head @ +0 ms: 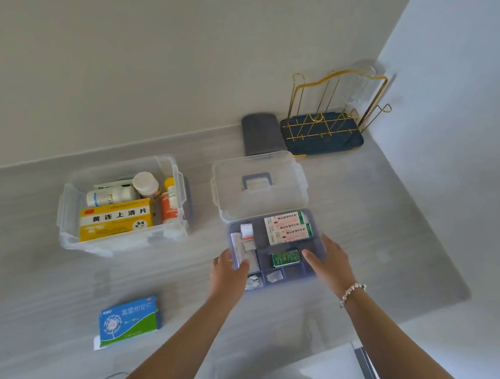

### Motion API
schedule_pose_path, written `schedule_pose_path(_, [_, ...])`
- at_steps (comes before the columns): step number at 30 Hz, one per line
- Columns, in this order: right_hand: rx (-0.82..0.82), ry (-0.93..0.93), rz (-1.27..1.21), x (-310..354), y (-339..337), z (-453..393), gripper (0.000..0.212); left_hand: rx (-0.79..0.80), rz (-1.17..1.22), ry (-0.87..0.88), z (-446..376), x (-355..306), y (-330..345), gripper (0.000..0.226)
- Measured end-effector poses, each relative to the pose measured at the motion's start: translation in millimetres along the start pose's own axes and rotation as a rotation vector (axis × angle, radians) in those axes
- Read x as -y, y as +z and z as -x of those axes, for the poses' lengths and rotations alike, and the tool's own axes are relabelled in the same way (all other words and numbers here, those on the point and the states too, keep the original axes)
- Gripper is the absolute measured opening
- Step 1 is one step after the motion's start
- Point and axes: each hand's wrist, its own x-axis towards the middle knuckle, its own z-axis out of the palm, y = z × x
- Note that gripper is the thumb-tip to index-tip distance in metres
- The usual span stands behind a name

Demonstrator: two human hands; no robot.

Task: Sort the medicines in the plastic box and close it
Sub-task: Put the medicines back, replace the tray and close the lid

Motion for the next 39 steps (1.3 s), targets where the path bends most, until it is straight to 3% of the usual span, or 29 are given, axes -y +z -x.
schedule_pose_path(4, [0.020,0.018,-0.134,-1.7,-4.0,-3.4,0.038,-0.027,0.038,-0.033,-2.9,2.0,0.6,0.014])
schedule_pose_path(7, [-0.048,0.037,-0.176,-2.7,-4.5,-0.3,0.010,-0.052,0.020,0.004,0.1,4.1,-4.1,0.012])
schedule_pose_path(9, [-0.098,0.053,-0.209,-4.8,-3.8,2.8,0.025,-0.066,0.029,0.026,5.9,1.4,-9.6,0.018])
schedule_pose_path(12, [-0.141,0.063,-0.255,-4.2,-5.3,10.3,0.012,-0.080,0.092,0.049,17.4,-2.2,-24.1,0.016])
schedule_pose_path(15, [-0.219,0.067,-0.344,3.4,-6.4,20.2,0.023,-0.107,0.148,0.077,24.7,-2.0,-44.4,0.027])
schedule_pose_path(20, [-0.277,0.007,-0.483,34.7,-8.5,39.3,0.020,-0.165,0.219,0.183,36.4,-3.9,-87.8,0.017])
schedule_pose_path(30, [-0.222,-0.210,-0.554,132.0,8.4,62.8,0.022,-0.231,0.486,0.235,40.1,3.0,-194.1,0.026])
schedule_pose_path(39, [-0.170,-0.284,-0.556,209.8,53.8,48.1,0.023,-0.342,0.545,0.275,23.7,14.2,-272.2,0.022])
